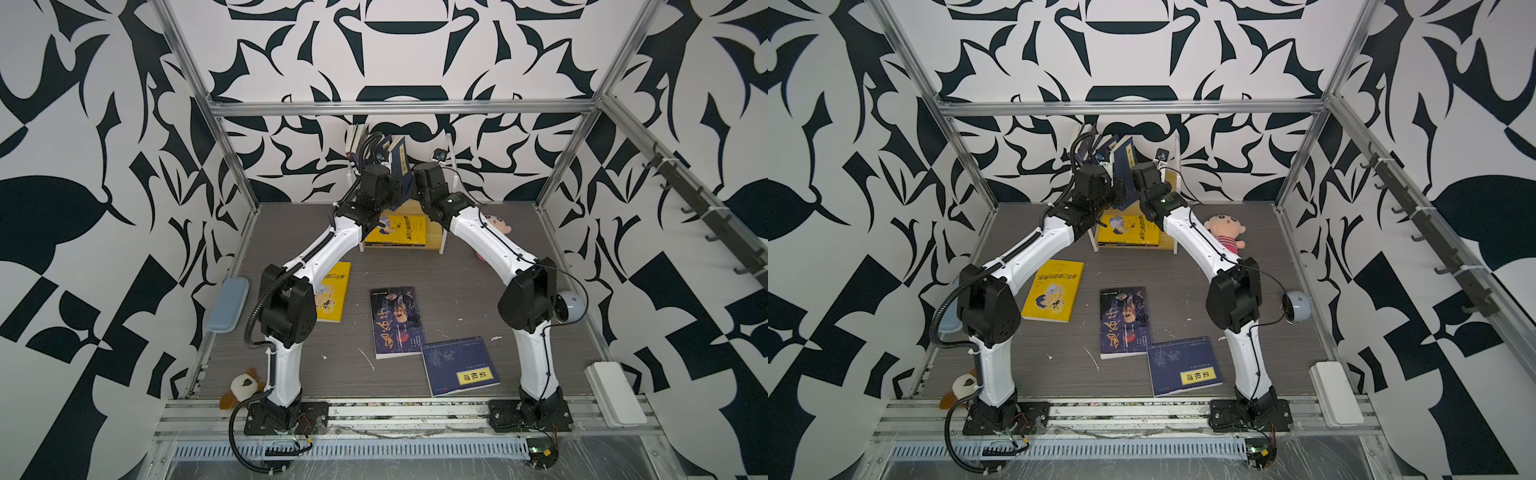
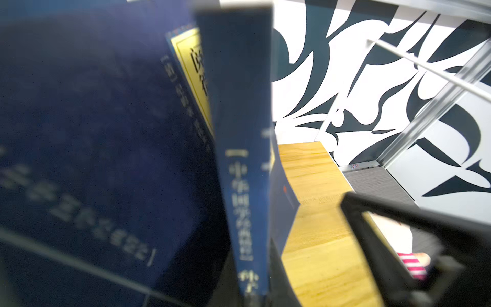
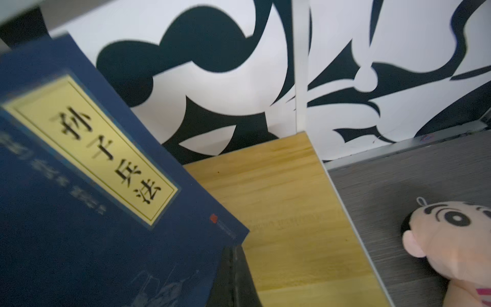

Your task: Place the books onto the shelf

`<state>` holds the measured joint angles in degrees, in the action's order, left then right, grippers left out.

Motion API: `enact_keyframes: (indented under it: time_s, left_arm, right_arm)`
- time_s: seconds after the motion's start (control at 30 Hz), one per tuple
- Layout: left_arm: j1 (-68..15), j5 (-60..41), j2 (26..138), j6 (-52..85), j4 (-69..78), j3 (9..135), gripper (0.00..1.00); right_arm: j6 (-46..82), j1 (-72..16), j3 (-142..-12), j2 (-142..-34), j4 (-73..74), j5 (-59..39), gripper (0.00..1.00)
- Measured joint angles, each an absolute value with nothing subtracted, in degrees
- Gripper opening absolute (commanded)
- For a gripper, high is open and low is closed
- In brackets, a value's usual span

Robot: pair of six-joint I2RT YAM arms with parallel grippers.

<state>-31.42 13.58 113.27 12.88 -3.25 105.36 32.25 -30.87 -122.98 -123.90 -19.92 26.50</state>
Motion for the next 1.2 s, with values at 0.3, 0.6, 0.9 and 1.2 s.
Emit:
enact_keyframes:
  time_s: [0.3,0.6,0.9,1.2]
  left_arm:
    - [-31.5,14.5,112.6,13.1,-2.4,104.2,0.09]
    - [-31.5,15.0,111.6,13.2,-2.6,102.4,0.27]
    - [-31.7,13.3,110.6,12.7,-5.9,101.1,0.46]
    - [-29.2,7.4,105.7,13.9,-11.9,101.5,0.70]
  right_arm:
    - [34.8,-30.3,-122.3,-127.5,-20.1,25.0,0.00]
    - [36.9,-28.8,-120.3,-128.4,-12.4,20.1,0.00]
    - [36.8,-27.9,-127.8,-134.4,-8.3,12.7,0.00]
    - [38.3,-28.3,-127.6,-134.7,-5.7,11.8,0.00]
